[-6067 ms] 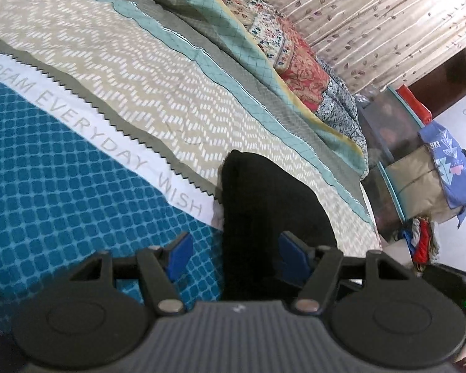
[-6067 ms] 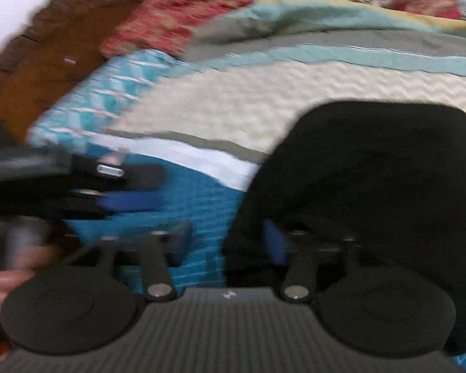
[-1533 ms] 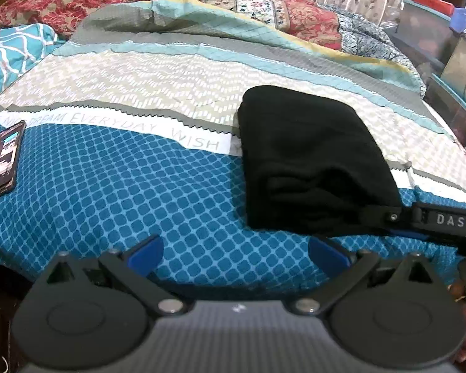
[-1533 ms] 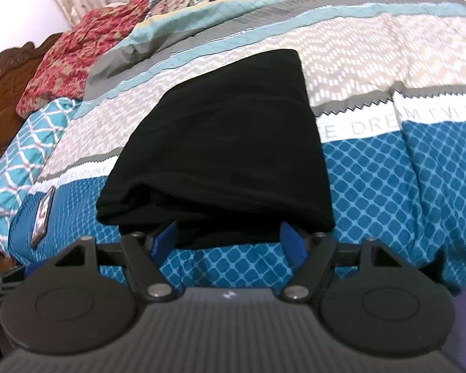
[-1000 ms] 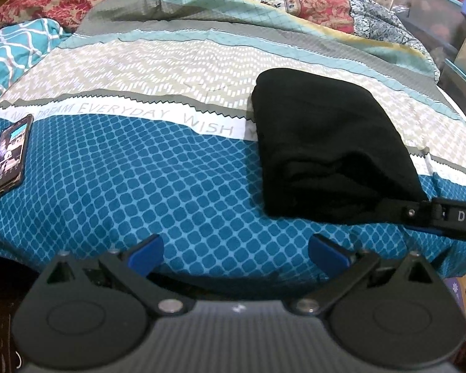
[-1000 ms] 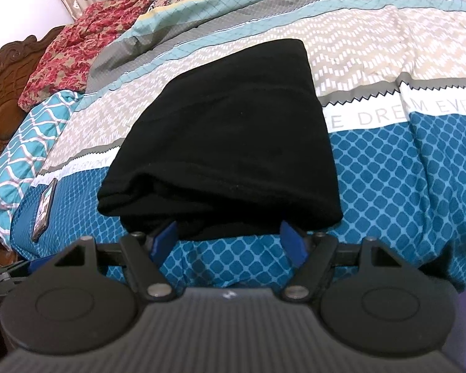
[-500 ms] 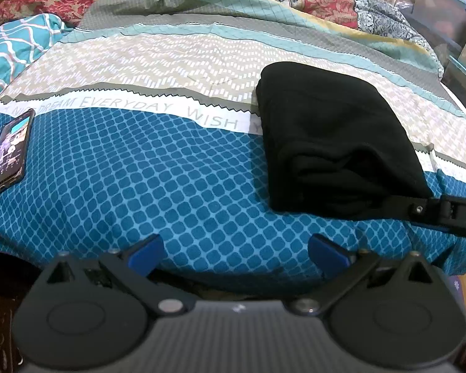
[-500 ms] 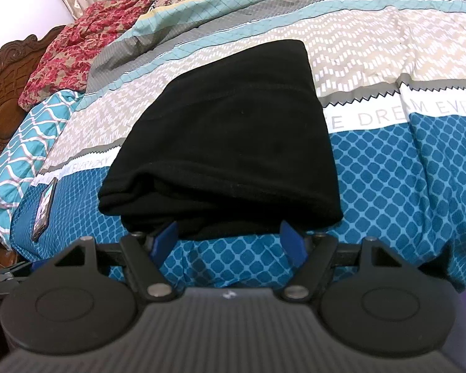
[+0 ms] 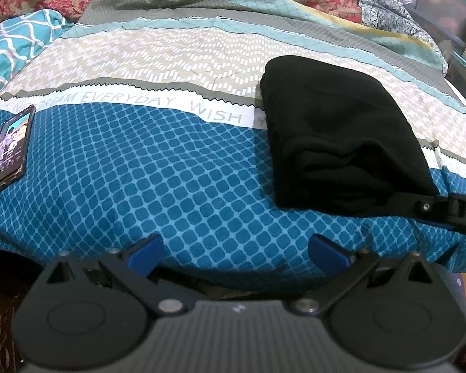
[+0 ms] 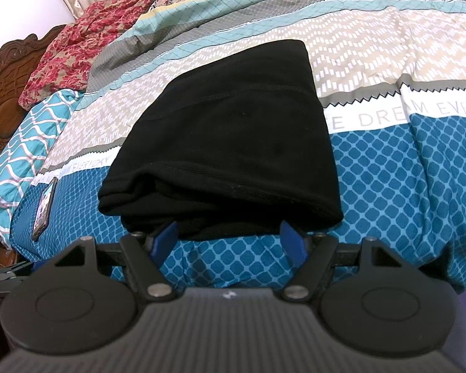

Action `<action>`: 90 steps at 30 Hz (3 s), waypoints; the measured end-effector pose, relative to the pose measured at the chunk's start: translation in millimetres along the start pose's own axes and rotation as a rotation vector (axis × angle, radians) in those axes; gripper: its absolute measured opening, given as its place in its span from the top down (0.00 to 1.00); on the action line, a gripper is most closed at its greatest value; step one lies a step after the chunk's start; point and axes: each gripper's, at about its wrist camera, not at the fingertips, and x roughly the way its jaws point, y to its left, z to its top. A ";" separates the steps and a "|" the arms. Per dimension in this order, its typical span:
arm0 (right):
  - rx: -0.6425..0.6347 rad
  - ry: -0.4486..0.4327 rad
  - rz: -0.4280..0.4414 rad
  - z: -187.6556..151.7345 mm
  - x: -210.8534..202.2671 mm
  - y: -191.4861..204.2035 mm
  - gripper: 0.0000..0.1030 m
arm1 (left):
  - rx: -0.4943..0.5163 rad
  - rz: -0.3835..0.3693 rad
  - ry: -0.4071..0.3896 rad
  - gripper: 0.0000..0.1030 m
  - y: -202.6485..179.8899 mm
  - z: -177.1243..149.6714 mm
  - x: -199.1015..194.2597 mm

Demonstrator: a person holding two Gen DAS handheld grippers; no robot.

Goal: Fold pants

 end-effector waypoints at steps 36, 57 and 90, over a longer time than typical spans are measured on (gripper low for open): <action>-0.110 -0.164 0.099 18.6 -32.6 -7.9 0.28 | -0.047 -0.171 -0.097 0.00 26.8 52.8 -15.1; 0.149 -0.074 0.167 60.6 46.3 -86.9 0.21 | -0.121 -0.471 0.036 0.00 -12.4 88.6 109.8; -0.195 -0.392 -0.178 216.3 150.9 -76.7 0.50 | 0.107 -0.278 -0.161 0.37 -118.6 287.2 222.9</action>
